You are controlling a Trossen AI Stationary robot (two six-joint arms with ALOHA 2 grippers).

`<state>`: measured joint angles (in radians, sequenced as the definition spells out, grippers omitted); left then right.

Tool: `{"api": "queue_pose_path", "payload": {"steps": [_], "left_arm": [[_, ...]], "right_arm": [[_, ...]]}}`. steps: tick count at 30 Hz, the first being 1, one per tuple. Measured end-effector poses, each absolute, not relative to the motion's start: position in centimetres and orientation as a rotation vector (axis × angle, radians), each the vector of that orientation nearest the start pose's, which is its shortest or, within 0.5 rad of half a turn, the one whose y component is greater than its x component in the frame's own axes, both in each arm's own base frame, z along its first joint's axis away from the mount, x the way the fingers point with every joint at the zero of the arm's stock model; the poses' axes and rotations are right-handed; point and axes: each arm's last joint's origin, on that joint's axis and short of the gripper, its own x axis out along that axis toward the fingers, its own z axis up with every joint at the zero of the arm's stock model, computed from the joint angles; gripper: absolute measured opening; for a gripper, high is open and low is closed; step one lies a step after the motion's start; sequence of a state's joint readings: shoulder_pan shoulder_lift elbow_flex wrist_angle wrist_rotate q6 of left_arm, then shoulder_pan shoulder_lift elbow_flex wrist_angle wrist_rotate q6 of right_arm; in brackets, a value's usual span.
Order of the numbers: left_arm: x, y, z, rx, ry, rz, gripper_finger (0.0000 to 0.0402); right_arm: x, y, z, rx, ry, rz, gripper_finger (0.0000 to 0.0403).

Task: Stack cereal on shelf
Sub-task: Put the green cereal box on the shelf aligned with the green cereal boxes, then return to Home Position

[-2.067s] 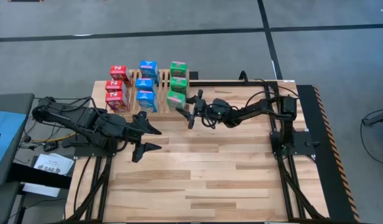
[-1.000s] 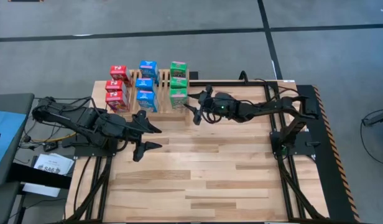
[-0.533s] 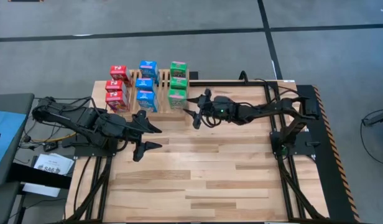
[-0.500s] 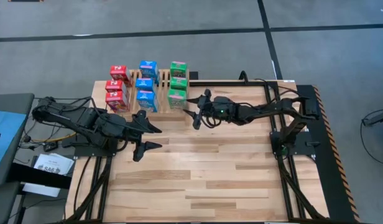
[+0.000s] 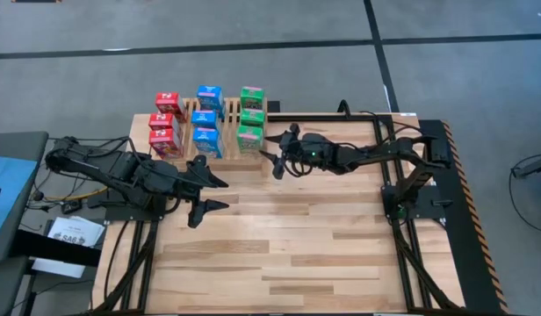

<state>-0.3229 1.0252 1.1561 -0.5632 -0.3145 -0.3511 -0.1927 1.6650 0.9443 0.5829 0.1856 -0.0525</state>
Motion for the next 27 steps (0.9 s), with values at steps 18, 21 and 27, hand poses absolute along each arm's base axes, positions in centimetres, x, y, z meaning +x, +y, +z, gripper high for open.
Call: {"api": "queue_pose_path", "payload": {"steps": [18,21,27], "left_arm": [[14.7,-3.9,39.1,-0.185,0.318,0.053,0.0275],[13.9,-3.6,37.6,-0.187,0.312,0.063,0.0275],[12.9,-3.4,34.3,-0.215,0.247,0.019,0.0275]], "right_arm": [[29.7,-3.5,30.1,0.0,0.244,-0.284,0.026],[28.2,-2.6,30.5,0.029,0.269,-0.261,0.026],[24.8,-0.9,29.5,0.049,0.217,-0.203,0.026]]}}
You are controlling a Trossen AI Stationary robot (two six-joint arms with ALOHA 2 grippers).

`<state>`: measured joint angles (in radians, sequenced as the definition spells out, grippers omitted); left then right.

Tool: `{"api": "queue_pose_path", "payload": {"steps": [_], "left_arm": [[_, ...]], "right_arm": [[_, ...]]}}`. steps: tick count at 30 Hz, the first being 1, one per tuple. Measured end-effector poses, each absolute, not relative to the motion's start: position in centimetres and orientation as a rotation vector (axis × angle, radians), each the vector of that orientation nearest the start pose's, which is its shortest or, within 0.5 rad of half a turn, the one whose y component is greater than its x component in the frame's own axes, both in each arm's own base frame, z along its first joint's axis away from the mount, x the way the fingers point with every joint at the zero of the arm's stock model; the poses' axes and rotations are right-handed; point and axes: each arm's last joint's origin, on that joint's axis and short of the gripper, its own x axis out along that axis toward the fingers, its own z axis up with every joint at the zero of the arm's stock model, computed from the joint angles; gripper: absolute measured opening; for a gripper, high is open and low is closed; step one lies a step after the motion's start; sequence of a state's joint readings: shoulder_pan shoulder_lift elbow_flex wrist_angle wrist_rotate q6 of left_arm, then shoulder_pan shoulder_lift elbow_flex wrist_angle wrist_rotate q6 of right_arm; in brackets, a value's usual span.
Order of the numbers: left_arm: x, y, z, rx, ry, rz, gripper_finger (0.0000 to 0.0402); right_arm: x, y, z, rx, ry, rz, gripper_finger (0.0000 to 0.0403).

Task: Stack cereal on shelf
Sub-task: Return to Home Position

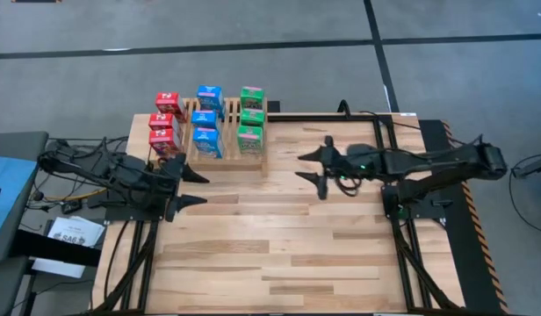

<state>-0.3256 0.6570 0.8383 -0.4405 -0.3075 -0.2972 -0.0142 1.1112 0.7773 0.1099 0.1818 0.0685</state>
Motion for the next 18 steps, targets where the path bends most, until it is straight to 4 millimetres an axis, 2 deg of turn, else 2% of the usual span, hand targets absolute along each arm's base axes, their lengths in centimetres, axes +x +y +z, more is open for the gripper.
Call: {"api": "queue_pose_path", "payload": {"steps": [8,18], "left_arm": [[12.0,-3.3,29.8,-0.229,0.242,-0.044,0.0275],[11.4,-3.3,25.7,-0.245,0.207,-0.087,0.0275]], "right_arm": [[20.4,0.4,27.7,0.079,0.129,-0.143,0.026],[16.4,1.4,25.5,0.113,0.044,-0.065,0.026]]}}
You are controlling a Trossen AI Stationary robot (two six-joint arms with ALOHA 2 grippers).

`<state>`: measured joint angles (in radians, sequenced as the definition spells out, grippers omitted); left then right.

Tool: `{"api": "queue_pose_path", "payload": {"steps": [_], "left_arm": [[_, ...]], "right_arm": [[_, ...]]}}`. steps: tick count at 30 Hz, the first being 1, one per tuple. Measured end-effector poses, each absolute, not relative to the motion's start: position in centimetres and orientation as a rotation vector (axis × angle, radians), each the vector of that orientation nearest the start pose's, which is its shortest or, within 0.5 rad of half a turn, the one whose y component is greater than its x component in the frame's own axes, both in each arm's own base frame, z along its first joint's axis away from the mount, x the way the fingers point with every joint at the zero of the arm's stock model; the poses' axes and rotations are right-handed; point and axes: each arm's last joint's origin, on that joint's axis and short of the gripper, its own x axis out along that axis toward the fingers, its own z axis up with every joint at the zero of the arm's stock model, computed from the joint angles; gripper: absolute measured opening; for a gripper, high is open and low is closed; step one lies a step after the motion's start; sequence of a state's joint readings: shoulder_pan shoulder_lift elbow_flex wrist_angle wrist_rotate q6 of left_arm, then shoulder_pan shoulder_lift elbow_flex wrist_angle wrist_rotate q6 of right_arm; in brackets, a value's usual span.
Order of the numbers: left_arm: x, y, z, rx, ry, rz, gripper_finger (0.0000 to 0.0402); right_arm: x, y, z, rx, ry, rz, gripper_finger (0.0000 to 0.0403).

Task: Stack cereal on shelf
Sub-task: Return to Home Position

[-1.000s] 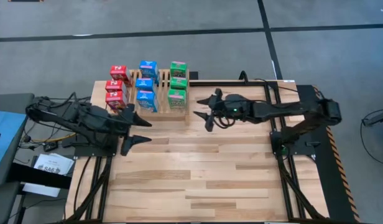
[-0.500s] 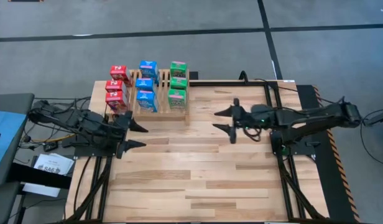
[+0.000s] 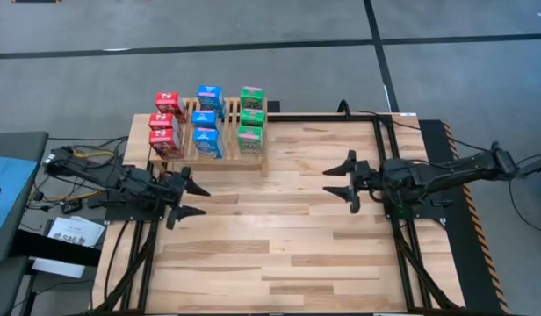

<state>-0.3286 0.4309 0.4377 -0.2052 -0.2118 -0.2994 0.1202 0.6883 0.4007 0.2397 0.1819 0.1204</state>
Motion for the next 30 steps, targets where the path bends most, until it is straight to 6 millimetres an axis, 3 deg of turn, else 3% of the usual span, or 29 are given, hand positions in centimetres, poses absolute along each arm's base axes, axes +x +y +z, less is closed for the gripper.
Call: {"api": "queue_pose_path", "payload": {"steps": [23,30], "left_arm": [[9.7,-3.4,18.6,-0.158,0.086,-0.221,0.0275],[9.1,-3.2,17.2,-0.116,0.006,-0.224,0.0275]], "right_arm": [[10.9,1.9,18.4,0.206,-0.143,0.049,0.026],[10.1,1.7,18.5,0.192,-0.178,0.051,0.026]]}}
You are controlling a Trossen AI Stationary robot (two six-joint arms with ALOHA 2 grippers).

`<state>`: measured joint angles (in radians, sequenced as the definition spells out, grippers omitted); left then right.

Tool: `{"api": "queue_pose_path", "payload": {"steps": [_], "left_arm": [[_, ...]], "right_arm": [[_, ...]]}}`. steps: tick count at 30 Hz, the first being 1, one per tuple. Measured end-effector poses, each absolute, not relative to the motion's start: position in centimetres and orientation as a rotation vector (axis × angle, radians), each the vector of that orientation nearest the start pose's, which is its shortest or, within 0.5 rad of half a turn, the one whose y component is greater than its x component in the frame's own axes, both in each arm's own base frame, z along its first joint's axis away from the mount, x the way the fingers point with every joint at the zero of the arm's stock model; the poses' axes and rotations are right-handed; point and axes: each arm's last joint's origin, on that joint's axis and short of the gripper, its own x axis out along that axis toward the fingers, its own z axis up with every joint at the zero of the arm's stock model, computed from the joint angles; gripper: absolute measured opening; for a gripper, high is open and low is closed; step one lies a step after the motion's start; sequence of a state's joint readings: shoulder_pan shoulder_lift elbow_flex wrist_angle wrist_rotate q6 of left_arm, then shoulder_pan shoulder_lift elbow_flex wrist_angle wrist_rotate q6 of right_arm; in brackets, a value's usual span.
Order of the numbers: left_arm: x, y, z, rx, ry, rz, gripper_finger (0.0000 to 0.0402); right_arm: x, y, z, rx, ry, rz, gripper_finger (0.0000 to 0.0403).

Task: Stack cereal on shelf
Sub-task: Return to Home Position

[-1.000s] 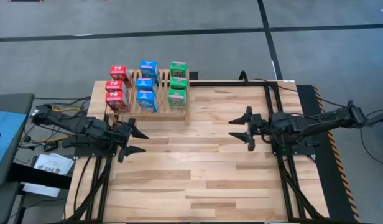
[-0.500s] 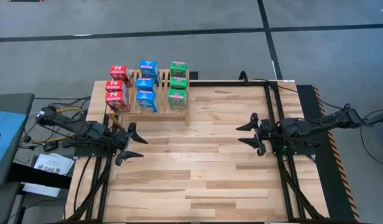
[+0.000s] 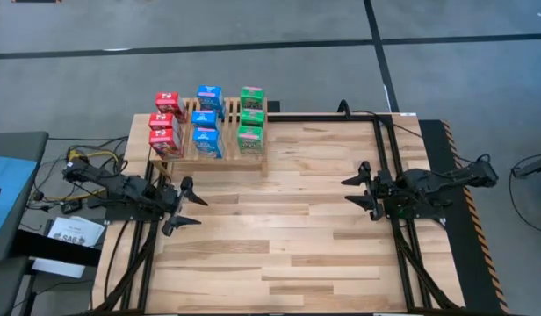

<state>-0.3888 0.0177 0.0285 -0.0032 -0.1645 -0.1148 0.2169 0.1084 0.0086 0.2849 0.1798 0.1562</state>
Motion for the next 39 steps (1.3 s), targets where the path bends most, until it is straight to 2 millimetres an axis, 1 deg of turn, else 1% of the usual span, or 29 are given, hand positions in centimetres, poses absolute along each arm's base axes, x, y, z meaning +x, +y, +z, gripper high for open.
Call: {"api": "queue_pose_path", "payload": {"steps": [4,11,13,17,24,26,29,32,35,39], "left_arm": [[9.1,-3.2,17.2,-0.034,-0.047,-0.228,0.0275],[9.1,-3.0,17.6,0.033,-0.099,-0.154,0.0275],[9.2,-3.0,17.5,0.038,-0.095,-0.144,0.0275],[9.2,-3.0,17.3,0.037,-0.071,-0.136,0.0275],[9.2,-3.0,17.3,-0.004,-0.069,-0.138,0.0275],[9.2,-3.0,17.3,0.001,-0.069,-0.134,0.0275],[9.2,-2.9,17.2,0.111,-0.065,-0.111,0.0275],[9.2,-2.9,17.2,0.203,-0.061,-0.11,0.0275],[9.2,-2.9,17.2,0.216,-0.06,-0.11,0.0275],[9.2,-2.9,17.2,0.172,-0.056,-0.11,0.0275]], "right_arm": [[9.9,1.7,18.1,0.183,-0.147,0.054,0.026],[9.7,1.6,17.1,0.264,-0.051,0.045,0.026],[9.6,1.6,17.1,0.294,-0.048,0.046,0.026],[9.6,1.7,17.0,0.298,-0.044,0.052,0.026],[9.6,1.7,16.9,0.288,-0.035,0.05,0.026],[9.6,1.7,16.9,0.257,-0.034,0.049,0.026],[9.6,1.7,16.9,0.195,-0.034,0.048,0.026],[9.6,1.7,16.9,0.175,-0.034,0.047,0.026],[9.6,1.7,16.9,0.175,-0.034,0.047,0.026],[9.6,1.7,16.9,0.174,-0.033,0.047,0.026]]}}
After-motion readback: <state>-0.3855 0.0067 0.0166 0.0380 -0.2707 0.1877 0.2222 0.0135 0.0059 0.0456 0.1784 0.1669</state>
